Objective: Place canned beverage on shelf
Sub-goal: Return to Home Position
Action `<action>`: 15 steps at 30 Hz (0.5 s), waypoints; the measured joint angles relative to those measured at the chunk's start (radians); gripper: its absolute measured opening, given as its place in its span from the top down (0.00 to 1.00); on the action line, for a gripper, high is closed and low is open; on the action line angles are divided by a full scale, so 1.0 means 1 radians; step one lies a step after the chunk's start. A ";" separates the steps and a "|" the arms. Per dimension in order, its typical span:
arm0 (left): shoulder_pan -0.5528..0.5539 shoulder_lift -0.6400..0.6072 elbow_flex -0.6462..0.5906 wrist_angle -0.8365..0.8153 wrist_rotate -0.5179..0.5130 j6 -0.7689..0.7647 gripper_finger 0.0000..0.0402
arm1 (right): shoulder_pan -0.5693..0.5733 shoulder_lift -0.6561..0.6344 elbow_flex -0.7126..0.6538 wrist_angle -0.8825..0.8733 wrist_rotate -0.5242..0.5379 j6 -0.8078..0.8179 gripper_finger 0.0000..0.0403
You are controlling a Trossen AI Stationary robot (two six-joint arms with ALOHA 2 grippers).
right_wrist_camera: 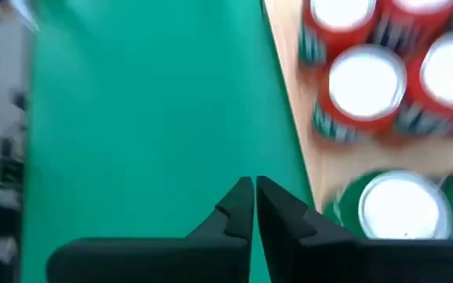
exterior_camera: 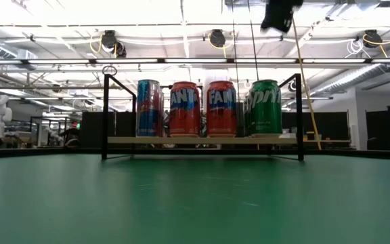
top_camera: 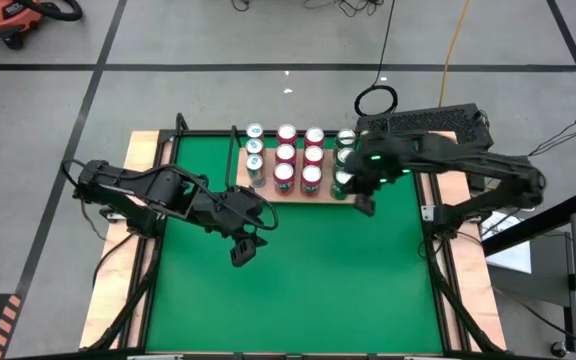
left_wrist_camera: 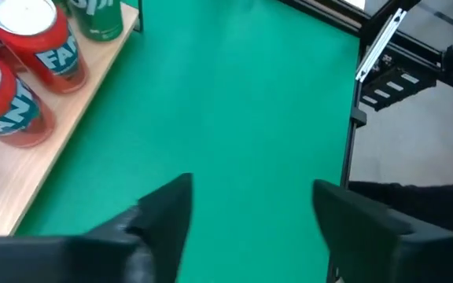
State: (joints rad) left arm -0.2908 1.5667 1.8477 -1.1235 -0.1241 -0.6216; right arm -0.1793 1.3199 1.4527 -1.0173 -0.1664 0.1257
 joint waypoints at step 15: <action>-0.034 -0.226 0.001 0.046 -0.319 0.276 0.98 | 0.078 -0.375 0.001 0.161 0.116 -0.019 1.00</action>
State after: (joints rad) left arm -0.3251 1.3407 1.8483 -1.0773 -0.4429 -0.3457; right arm -0.1017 0.9445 1.4540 -0.8560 -0.0502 0.1062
